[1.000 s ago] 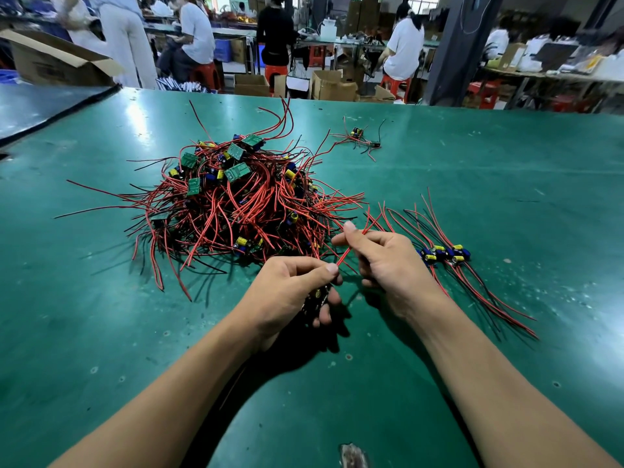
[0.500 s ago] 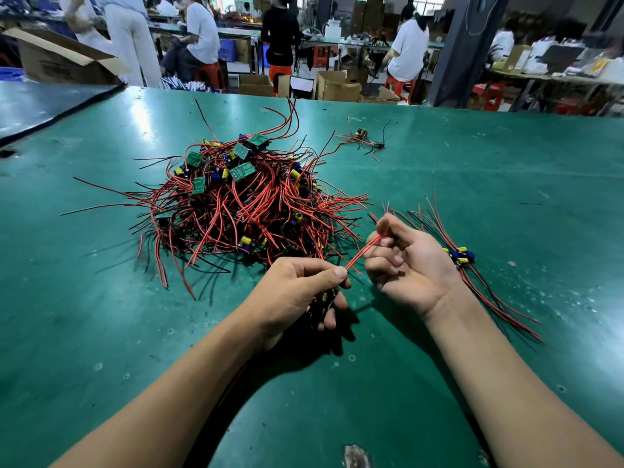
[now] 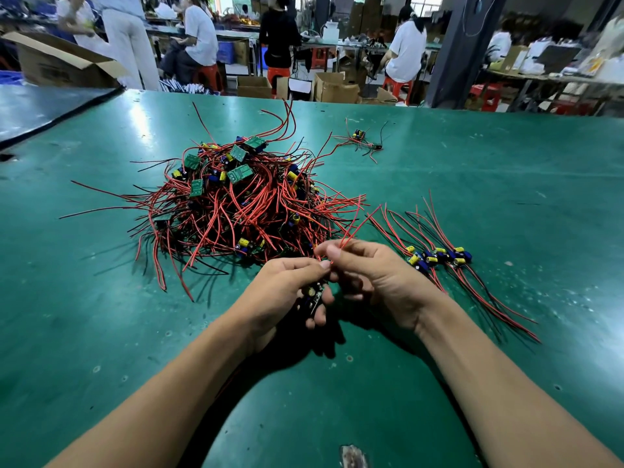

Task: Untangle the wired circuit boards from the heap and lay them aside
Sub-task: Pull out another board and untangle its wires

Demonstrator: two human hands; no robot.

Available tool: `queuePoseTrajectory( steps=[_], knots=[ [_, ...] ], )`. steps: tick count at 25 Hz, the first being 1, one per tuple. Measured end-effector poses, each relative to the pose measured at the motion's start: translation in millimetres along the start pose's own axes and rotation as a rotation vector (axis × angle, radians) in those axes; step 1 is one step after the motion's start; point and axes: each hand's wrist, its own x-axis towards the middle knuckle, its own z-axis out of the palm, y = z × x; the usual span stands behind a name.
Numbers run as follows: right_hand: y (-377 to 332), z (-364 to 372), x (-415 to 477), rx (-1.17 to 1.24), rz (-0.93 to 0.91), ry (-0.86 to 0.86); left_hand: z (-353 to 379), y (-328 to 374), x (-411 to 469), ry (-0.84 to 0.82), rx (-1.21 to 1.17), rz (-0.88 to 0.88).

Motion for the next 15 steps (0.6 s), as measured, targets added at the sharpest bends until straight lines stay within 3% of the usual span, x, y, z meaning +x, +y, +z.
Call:
queuePoseTrajectory(
  steps=[3,15],
  knots=[
    [0,-2,-2,-0.054,0.024,-0.070,-2,3,-1,-0.046,-0.029,-0.038],
    [1,11,17,0.248,-0.260,0.345,0,7,1,-0.107,-0.071,-0.059]
  ],
)
